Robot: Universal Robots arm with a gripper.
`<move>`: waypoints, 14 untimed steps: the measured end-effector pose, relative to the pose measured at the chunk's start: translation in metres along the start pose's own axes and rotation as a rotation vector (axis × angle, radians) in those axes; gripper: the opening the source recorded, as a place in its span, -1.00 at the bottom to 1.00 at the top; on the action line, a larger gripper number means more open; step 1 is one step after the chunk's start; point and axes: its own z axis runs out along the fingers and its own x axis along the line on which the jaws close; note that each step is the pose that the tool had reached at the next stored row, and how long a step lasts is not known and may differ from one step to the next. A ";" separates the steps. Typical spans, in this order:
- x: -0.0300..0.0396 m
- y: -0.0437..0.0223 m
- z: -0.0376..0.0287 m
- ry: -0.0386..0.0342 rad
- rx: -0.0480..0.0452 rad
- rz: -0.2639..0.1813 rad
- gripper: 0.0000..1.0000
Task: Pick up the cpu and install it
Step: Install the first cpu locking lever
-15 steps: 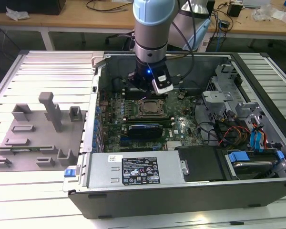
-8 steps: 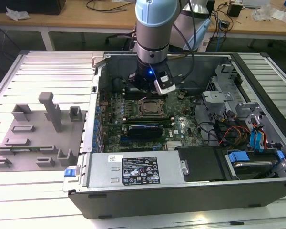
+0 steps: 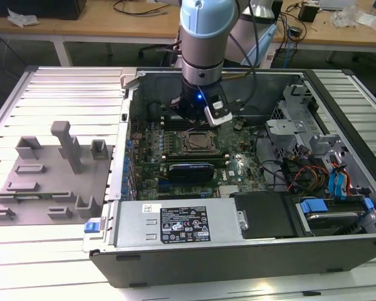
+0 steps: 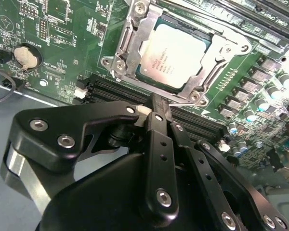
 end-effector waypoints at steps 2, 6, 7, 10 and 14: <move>-0.0013 0.0000 0.0005 0.0000 0.0001 0.000 -0.79; -0.0027 0.0002 0.0010 0.0000 0.0000 0.000 -0.79; -0.0028 0.0002 0.0010 -0.0001 -0.0001 0.000 -0.79; -0.0028 0.0008 0.0014 -0.0003 0.0010 0.000 -0.79; -0.0026 0.0027 0.0028 -0.0020 0.0155 -0.001 -0.79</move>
